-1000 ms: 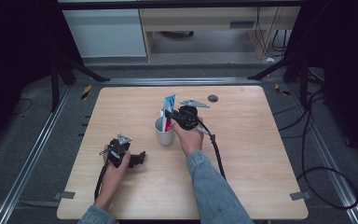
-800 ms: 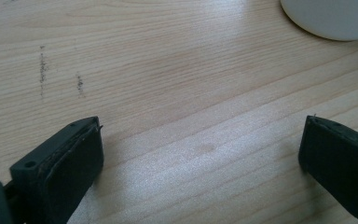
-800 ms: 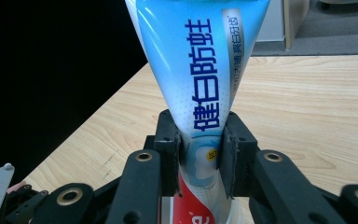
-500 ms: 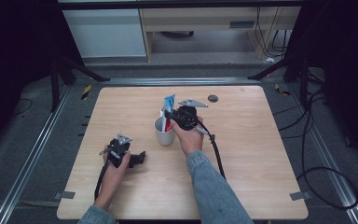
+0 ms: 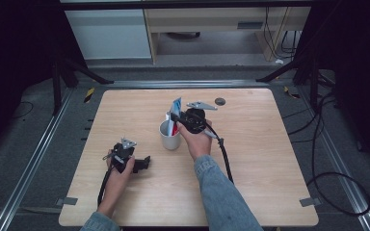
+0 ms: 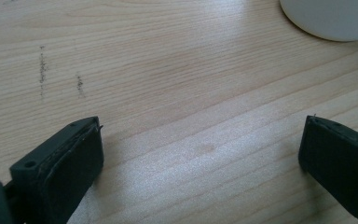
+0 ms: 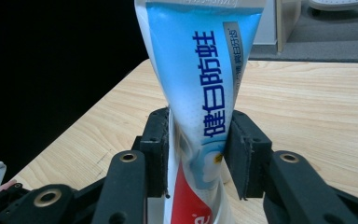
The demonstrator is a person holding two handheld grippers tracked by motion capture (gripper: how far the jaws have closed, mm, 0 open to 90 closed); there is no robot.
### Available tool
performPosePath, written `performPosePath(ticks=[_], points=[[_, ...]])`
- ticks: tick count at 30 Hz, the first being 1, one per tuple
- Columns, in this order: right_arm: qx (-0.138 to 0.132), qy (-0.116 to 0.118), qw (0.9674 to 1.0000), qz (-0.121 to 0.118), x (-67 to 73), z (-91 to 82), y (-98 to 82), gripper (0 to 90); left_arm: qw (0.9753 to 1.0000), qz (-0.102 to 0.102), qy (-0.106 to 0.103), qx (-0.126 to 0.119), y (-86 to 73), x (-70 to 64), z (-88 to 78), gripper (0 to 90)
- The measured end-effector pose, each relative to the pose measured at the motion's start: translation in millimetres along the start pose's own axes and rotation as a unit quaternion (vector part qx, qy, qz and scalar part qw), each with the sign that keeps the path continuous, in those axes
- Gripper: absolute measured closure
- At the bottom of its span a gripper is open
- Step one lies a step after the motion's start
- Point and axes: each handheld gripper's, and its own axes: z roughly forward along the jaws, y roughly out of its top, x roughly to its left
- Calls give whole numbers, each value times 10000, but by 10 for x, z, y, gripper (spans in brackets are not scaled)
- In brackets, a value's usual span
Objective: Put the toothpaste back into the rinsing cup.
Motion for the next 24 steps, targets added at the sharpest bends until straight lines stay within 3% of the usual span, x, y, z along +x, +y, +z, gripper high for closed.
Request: performPosePath(ticks=[24], points=[[114,8,9999,-128,11,-52,16,514,10000,17,-6,4,3,0,2,0]])
